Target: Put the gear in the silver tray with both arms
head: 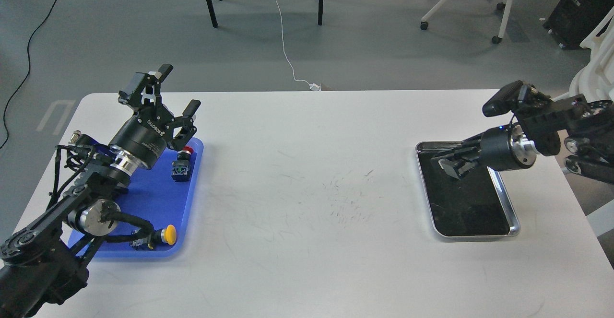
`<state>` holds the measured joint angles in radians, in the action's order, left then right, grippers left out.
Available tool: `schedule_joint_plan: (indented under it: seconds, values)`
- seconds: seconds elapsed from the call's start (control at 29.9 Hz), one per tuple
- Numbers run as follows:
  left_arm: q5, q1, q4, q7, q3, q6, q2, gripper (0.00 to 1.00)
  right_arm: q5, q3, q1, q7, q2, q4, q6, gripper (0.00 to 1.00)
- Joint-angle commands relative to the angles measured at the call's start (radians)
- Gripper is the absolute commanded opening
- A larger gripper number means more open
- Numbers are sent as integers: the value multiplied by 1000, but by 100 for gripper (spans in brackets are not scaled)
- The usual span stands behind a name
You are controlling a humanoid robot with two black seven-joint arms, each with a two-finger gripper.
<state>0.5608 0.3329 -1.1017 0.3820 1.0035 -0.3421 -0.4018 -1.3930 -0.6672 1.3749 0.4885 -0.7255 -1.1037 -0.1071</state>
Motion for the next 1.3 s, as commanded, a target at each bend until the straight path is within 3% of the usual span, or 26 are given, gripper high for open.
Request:
schedule_joint_plan:
  seconds: [0.0, 0.43, 0.6, 0.7, 0.8, 1.07, 1.27]
  values:
    - [1, 0, 0, 0, 0, -2, 1, 99, -8, 5, -74, 0, -37, 7, 12, 17]
    - [5, 0, -6, 0, 0, 0, 23, 99, -8, 8, -163, 0, 3, 62, 23, 20]
    - [7, 0, -6, 0, 1, 0, 24, 99, -8, 8, -165, 0, 26, 74, 41, 31]
    - [7, 0, -6, 0, 1, 0, 24, 99, -8, 9, -165, 0, 31, 77, 55, 52]
    - [7, 0, -6, 0, 1, 2, 23, 99, -1, 41, -165, 0, 24, 70, 70, 93]
    - [7, 0, -6, 2, 3, 2, 23, 99, 69, 309, -181, 0, -57, 22, 89, 96]
    - [7, -2, -6, 8, 3, 2, 26, 99, 463, 576, -350, 0, -42, 31, 118, 97]
